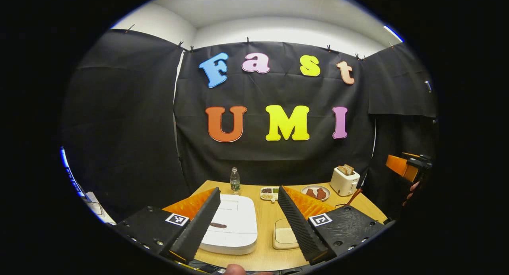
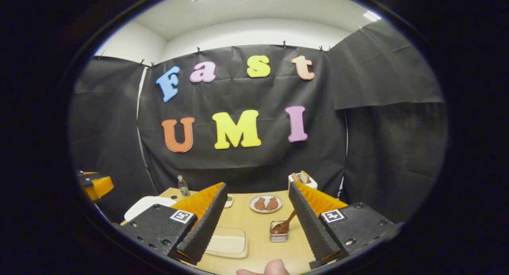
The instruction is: Close the left gripper, press the button to open the rice cooker; take a wooden spoon from the chopstick holder with the right hand, scoop a spoonful of rice and pour it into the rice cooker, then put the wooden spoon back into the chopstick holder.
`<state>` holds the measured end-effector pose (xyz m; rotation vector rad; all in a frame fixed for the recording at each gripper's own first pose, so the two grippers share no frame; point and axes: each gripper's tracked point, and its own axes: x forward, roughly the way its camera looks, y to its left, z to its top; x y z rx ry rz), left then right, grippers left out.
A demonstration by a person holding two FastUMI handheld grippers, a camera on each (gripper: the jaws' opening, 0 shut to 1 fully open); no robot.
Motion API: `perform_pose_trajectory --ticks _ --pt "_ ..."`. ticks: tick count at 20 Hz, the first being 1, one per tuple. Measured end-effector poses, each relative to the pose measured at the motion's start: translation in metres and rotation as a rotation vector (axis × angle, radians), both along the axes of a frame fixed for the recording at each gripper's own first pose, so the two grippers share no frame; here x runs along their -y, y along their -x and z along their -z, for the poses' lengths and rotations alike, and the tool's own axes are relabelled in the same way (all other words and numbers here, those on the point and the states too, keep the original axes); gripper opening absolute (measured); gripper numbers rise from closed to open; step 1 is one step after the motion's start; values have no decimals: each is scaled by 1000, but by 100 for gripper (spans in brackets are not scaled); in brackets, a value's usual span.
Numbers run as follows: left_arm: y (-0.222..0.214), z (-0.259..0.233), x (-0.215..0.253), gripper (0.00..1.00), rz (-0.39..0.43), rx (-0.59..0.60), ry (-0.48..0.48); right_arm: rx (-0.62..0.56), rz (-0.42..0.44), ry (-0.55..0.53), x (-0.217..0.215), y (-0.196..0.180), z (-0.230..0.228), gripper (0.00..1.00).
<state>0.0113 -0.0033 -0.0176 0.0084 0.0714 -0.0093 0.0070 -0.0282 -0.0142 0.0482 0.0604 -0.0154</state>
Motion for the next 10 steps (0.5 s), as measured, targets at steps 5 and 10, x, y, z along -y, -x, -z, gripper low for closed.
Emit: perform_pose_trajectory --ticks 5,10 --pt "-14 28 -31 95 -67 -93 18 -28 -19 -5 0 -12 8 100" --pt "-31 68 -56 66 -77 -231 42 -30 -14 -17 12 -27 11 100"
